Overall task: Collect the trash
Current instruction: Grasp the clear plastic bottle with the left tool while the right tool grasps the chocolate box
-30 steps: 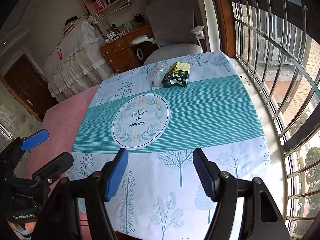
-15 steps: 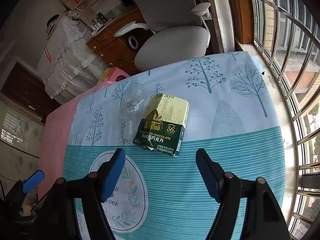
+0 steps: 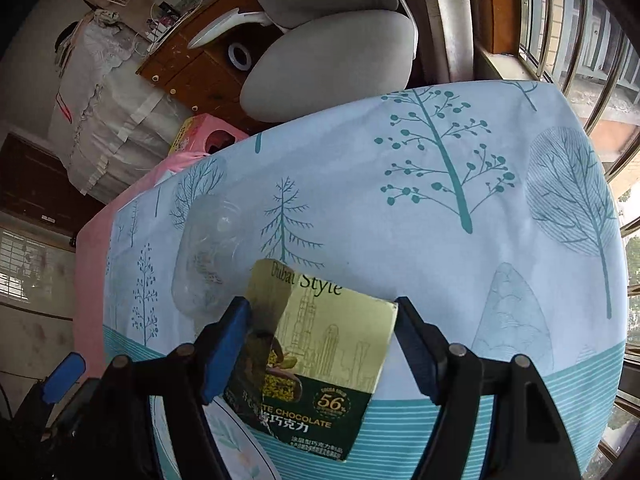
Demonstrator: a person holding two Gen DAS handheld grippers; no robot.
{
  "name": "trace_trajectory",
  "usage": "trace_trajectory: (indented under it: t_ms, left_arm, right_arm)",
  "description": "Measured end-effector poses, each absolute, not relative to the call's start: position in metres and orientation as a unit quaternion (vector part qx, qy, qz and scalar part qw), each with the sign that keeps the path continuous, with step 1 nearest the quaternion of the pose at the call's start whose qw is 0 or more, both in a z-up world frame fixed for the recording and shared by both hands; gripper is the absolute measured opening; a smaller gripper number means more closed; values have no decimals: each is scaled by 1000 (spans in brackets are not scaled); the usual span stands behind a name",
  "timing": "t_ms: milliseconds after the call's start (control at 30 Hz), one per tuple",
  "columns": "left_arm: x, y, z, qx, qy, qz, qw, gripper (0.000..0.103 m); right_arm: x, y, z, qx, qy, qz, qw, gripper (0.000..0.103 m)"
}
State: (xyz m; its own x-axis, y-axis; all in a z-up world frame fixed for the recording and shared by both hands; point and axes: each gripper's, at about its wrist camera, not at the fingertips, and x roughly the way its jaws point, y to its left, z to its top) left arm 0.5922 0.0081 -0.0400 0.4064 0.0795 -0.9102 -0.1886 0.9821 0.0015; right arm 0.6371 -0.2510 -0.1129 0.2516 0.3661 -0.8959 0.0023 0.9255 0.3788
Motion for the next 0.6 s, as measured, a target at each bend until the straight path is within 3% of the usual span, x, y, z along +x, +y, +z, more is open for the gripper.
trace_trajectory:
  t_ms: [100,300,600]
  left_arm:
    - [601,10,-45,-64,543,78,834,74]
    - [615,7,-59,-79,558,62,824,74]
    - [641,-9,-102,-100,603,38,791,74]
  right_arm:
    - [636,-251,-111,158,594,132,778,63]
    - [628,-265,-105,174,582,151,780,53]
    - [610,-297,-101,200,571,145,783,51]
